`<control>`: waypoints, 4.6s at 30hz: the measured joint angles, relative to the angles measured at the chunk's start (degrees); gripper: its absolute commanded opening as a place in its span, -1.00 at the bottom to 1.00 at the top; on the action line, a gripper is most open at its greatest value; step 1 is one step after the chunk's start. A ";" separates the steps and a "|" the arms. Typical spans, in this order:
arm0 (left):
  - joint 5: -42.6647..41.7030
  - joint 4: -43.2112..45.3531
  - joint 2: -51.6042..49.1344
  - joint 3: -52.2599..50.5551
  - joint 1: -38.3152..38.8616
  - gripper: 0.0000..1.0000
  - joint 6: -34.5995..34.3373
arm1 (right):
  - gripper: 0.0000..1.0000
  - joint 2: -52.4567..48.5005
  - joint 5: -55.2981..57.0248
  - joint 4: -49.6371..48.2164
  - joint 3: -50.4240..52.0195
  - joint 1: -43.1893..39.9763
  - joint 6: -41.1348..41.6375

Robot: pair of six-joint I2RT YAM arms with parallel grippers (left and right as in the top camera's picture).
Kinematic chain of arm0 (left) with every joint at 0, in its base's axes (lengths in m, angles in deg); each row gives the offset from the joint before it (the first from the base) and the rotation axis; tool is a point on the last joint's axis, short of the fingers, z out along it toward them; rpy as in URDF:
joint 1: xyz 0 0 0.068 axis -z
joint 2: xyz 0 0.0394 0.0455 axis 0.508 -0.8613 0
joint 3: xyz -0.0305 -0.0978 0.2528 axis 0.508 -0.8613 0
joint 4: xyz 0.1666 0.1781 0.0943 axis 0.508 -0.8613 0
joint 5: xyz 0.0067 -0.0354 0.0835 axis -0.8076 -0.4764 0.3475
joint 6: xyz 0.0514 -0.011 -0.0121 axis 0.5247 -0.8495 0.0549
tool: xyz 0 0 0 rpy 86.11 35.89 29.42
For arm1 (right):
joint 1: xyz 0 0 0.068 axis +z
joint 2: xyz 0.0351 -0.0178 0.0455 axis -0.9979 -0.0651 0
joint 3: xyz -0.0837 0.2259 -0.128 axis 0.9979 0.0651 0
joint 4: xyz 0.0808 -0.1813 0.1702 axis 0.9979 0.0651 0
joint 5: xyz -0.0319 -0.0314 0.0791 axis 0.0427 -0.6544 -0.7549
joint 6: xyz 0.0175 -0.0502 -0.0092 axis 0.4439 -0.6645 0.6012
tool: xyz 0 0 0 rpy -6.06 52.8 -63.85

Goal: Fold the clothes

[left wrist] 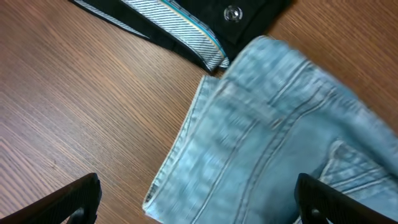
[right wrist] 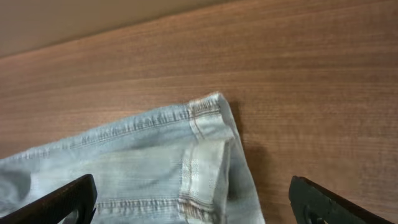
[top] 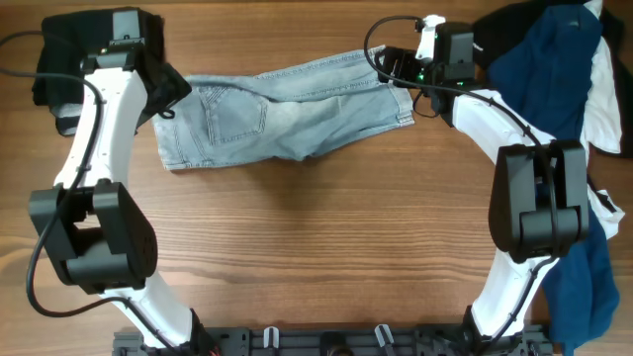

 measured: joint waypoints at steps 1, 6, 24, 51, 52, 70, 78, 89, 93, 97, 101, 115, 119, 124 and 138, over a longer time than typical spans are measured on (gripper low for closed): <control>0.02 -0.50 0.00 0.00 -0.35 1.00 0.00 | 0.99 0.09 0.00 1.60 -0.02 0.00 -0.02; -0.04 -6.47 1.97 0.02 -0.55 0.92 0.02 | 0.99 2.67 -2.16 7.87 -0.17 -0.02 -2.75; -5.79 3.63 -15.65 -1.40 6.88 -0.92 3.19 | 0.64 3.58 -3.43 15.30 -0.39 2.10 -3.65; 0.33 10.38 -10.73 -12.17 9.27 -0.92 -1.53 | -0.47 -4.90 3.52 -4.17 -0.66 4.63 12.24; 0.33 10.38 -10.73 -12.17 9.27 -0.92 -1.53 | -0.47 -4.96 4.00 -4.52 -0.66 5.42 12.61; 0.37 10.58 -10.69 -12.33 9.31 -0.92 -1.55 | -0.91 -8.61 11.41 -9.35 -0.66 6.56 14.03; 0.37 10.71 -10.64 -12.37 9.31 -0.92 -1.53 | -0.92 -8.61 8.83 -16.79 -1.11 6.56 22.58; 0.37 10.67 -10.47 -12.48 9.27 -0.92 -1.53 | 0.99 -5.60 12.66 3.30 -2.47 5.90 15.85; -0.61 6.91 -8.22 -13.97 8.59 0.03 -1.66 | 0.74 5.11 6.99 12.15 -2.54 2.34 6.56; -3.80 0.09 -3.50 -17.49 7.78 0.74 -0.72 | 0.12 6.05 1.70 12.90 -2.54 2.56 1.60; -5.14 -1.27 7.08 -18.71 7.26 0.99 0.26 | -0.86 0.17 -5.29 9.44 -2.54 3.13 -2.54; -6.60 0.92 22.99 -18.69 6.88 0.99 4.83 | -0.91 -8.00 -3.23 15.61 -4.50 4.26 -1.70; -9.53 0.90 22.71 -18.69 3.61 1.00 5.84 | -0.91 -6.88 -4.09 23.82 -5.22 -0.85 2.73; -16.13 0.22 15.63 -18.67 1.40 1.00 8.59 | -0.91 -6.29 -4.33 28.50 -5.55 -5.22 6.67; -22.56 6.67 -2.91 -21.46 -4.11 0.58 12.11 | -0.88 -6.21 -5.40 29.51 -5.64 -5.99 8.31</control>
